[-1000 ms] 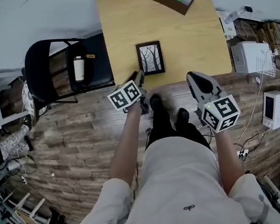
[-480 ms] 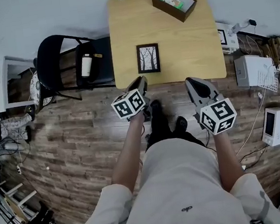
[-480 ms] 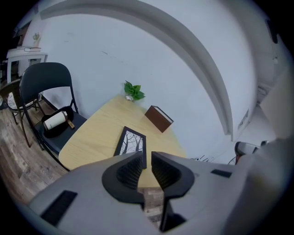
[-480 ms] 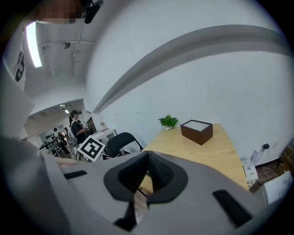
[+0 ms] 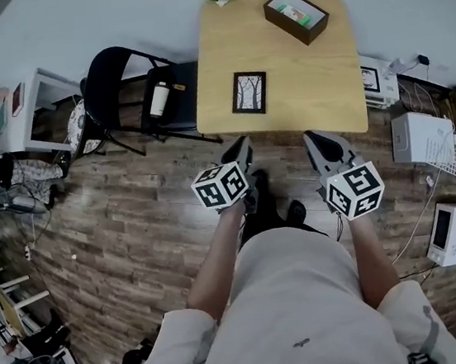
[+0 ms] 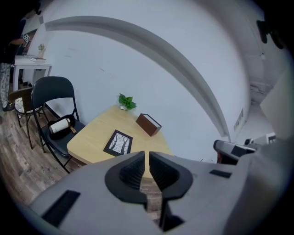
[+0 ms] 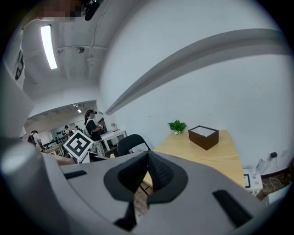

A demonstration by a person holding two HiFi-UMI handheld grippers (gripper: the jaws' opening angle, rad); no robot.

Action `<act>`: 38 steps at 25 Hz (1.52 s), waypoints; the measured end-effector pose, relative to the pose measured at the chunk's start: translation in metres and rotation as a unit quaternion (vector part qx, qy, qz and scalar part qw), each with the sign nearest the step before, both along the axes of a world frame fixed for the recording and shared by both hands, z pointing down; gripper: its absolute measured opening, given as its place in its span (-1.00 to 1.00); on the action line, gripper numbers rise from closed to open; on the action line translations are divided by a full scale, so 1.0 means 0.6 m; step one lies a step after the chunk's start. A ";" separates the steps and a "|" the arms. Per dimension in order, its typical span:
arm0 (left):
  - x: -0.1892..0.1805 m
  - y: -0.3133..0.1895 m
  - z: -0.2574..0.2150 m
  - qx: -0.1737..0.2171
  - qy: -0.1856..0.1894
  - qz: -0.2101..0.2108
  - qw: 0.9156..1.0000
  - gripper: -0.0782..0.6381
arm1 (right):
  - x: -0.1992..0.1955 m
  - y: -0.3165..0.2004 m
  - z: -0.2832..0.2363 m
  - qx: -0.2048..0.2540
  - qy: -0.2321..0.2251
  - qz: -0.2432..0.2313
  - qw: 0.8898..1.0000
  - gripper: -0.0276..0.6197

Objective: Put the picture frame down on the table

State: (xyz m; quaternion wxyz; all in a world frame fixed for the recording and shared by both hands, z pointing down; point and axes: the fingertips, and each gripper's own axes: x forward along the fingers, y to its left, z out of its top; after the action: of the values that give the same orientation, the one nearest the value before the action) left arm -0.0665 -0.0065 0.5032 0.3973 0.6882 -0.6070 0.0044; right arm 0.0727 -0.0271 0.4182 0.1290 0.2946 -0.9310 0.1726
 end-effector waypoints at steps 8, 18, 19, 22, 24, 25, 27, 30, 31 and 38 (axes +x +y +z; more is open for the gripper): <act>0.064 0.056 -0.090 0.055 -0.039 0.017 0.998 -0.72 | 0.021 0.045 -0.043 0.028 -0.010 -0.023 0.999 -0.92; 0.106 0.102 -0.183 0.113 -0.088 0.029 0.989 -0.74 | 0.032 0.088 -0.072 0.049 -0.011 -0.045 0.998 -0.92; 0.108 0.105 -0.189 0.116 -0.092 0.030 0.989 -0.74 | 0.033 0.090 -0.075 0.051 -0.011 -0.046 0.998 -0.92; 0.114 0.110 -0.204 0.123 -0.100 0.033 0.987 -0.75 | 0.034 0.094 -0.083 0.057 -0.009 -0.049 0.997 -0.92; 0.116 0.114 -0.212 0.128 -0.111 0.036 0.985 -0.75 | 0.034 0.099 -0.087 0.061 -0.008 -0.051 0.997 -0.92; 0.116 0.116 -0.216 0.130 -0.117 0.037 0.984 -0.75 | 0.033 0.101 -0.089 0.064 -0.007 -0.052 0.997 -0.92; 0.118 0.124 -0.220 0.133 -0.123 0.038 0.983 -0.75 | 0.033 0.109 -0.092 0.068 -0.006 -0.053 0.996 -0.92; 0.114 0.132 -0.225 0.136 -0.130 0.040 0.981 -0.75 | 0.029 0.118 -0.097 0.071 -0.007 -0.053 0.996 -0.92; 0.112 0.132 -0.228 0.136 -0.132 0.040 0.981 -0.75 | 0.027 0.118 -0.099 0.071 -0.007 -0.054 0.996 -0.92; 0.104 0.149 -0.228 0.136 -0.142 0.041 0.980 -0.75 | 0.020 0.139 -0.095 0.071 -0.005 -0.056 0.996 -0.92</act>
State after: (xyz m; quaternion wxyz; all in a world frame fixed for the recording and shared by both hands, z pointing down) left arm -0.0043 0.0826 0.3663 0.2090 0.7523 -0.6238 0.0353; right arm 0.0845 0.0562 0.3611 0.1123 0.2500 -0.9565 0.0997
